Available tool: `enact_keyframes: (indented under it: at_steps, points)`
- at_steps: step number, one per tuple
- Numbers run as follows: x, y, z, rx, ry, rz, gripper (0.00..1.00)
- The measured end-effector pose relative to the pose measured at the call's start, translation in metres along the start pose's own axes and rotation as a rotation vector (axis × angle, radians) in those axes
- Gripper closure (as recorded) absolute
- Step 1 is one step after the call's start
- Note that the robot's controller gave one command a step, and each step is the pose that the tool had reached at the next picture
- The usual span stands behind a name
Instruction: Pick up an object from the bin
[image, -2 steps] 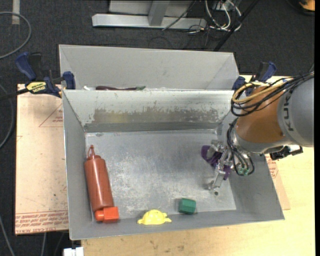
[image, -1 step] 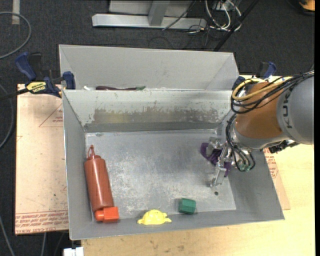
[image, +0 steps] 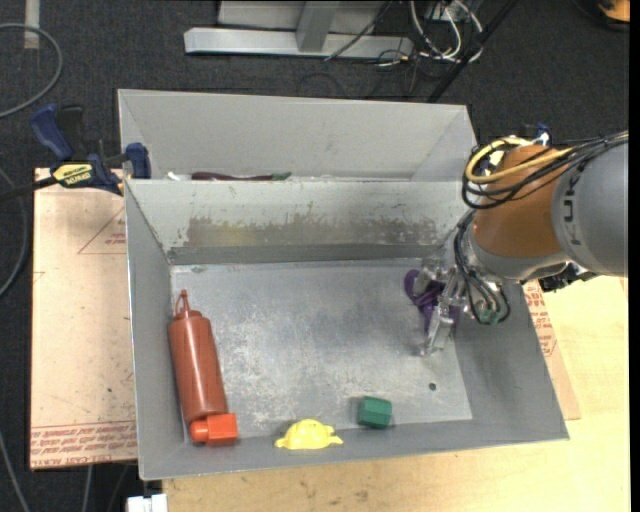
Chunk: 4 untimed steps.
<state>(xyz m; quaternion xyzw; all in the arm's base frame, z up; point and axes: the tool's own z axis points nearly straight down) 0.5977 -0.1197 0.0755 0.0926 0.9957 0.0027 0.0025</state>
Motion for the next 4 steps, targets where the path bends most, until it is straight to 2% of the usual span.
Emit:
enact_keyframes:
  at_steps: [1,2,3,4]
  points:
    - [-0.03,-0.006,0.002,0.0,-0.001,0.095,0.0]
    - [-0.058,-0.018,0.003,-0.003,-0.007,0.191,1.0]
    - [-0.058,-0.018,0.003,-0.003,-0.007,0.191,1.0]
    - [-0.054,-0.011,-0.168,-0.005,-0.017,0.18,1.0]
